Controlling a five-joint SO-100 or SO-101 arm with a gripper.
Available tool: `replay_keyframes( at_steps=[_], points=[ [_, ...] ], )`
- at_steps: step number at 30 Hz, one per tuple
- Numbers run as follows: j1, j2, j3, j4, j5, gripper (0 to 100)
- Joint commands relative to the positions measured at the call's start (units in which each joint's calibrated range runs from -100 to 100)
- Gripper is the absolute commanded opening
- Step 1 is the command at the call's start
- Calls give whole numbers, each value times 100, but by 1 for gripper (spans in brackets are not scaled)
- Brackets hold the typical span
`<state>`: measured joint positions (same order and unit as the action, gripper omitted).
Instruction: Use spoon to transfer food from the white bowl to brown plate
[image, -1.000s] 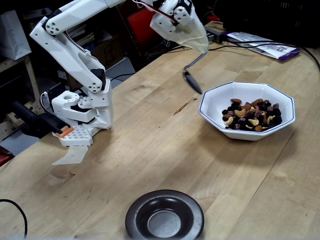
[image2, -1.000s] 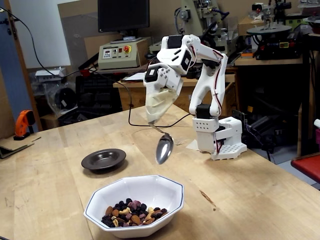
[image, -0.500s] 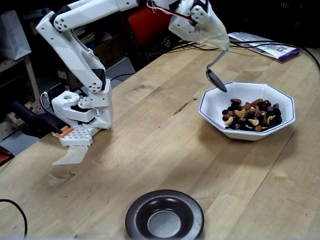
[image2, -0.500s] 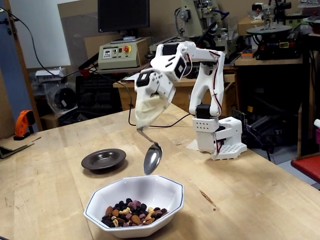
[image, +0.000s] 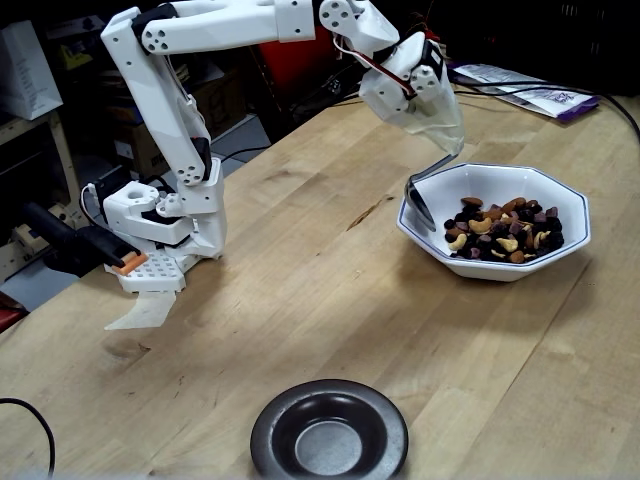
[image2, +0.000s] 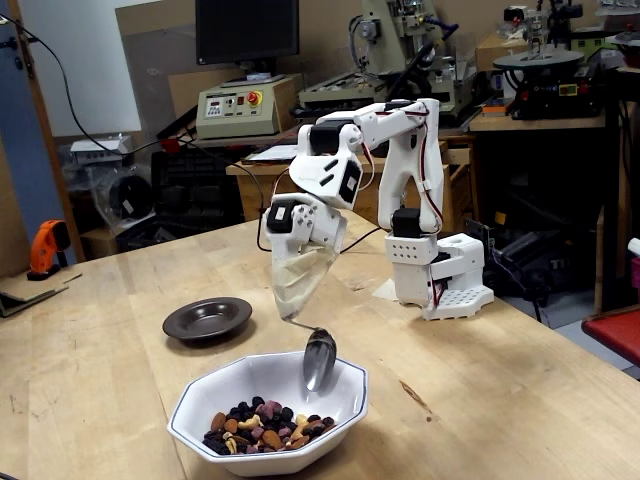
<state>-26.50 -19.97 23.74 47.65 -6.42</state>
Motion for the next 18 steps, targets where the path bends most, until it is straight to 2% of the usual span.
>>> replay_keyframes(
  at_steps=[1, 7, 18],
  points=[
    [-17, 127, -347, -125, 5, 5],
    [79, 383, -347, -362, -15, 5],
    [413, 383, -268, -2149, -20, 5]
  ],
)
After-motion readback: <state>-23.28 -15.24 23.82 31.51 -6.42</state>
